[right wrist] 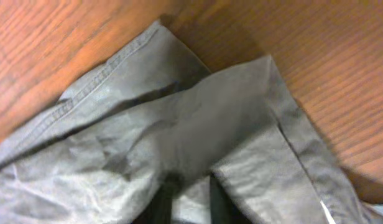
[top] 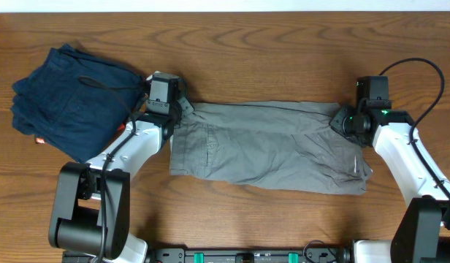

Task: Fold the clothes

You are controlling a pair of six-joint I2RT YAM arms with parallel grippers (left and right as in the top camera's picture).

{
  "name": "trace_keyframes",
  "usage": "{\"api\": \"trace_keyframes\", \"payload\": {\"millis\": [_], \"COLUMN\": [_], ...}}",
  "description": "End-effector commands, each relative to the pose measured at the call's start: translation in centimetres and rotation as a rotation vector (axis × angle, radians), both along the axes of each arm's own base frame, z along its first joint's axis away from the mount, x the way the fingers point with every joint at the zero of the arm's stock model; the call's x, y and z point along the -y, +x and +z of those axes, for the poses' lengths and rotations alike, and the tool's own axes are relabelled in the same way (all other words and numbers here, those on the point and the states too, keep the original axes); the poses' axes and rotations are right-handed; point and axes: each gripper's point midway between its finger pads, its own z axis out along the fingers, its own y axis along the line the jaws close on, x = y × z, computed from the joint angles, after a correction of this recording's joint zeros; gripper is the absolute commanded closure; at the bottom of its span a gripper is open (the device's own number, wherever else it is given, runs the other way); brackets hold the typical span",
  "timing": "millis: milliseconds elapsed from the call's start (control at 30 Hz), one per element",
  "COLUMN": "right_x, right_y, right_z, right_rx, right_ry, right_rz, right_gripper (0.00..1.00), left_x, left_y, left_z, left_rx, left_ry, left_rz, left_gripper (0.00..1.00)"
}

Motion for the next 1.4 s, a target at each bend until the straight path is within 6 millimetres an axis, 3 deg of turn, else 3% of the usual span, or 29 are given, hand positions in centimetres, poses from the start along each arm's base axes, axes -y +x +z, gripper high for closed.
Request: {"api": "trace_keyframes", "payload": {"millis": [0, 167, 333, 467, 567, 867, 1033, 1233, 1367], "right_x": [0.3, 0.3, 0.4, 0.8, 1.2, 1.4, 2.2, 3.0, 3.0], "right_y": [0.1, 0.1, -0.6, -1.3, -2.8, -7.5, -7.9, -7.4, -7.2], "right_z": [-0.2, -0.2, 0.9, 3.1, 4.5, 7.9, 11.1, 14.5, 15.1], "right_rx": [-0.005, -0.003, 0.002, 0.043, 0.044, 0.043, 0.14, 0.223, 0.237], "right_ry": [-0.002, -0.005, -0.007, -0.009, -0.009, -0.041, -0.106, -0.173, -0.183], "right_rz": [-0.021, -0.009, -0.002, -0.017, -0.029, 0.025, 0.096, 0.113, 0.126], "right_gripper": [0.99, 0.99, 0.99, 0.99, 0.99, 0.99, 0.99, 0.99, 0.99], "left_x": [-0.2, -0.7, -1.3, -2.0, -2.3, -0.3, -1.1, -1.5, -1.8], "left_y": [-0.8, -3.1, -6.0, -8.9, -11.1, -19.8, -23.7, -25.8, -27.2], "left_z": [-0.9, -0.4, 3.4, 6.6, 8.0, 8.6, 9.1, 10.3, 10.6], "left_rx": [-0.043, -0.114, -0.122, -0.114, -0.13, -0.351, -0.429, -0.404, -0.411], "left_ry": [0.015, 0.03, 0.054, 0.058, 0.054, -0.1, -0.096, -0.113, -0.136], "left_rz": [-0.002, -0.003, -0.034, -0.042, -0.048, -0.154, -0.141, -0.131, -0.083], "left_gripper": [0.94, 0.94, 0.94, 0.94, 0.94, 0.94, 0.94, 0.94, 0.94]}}
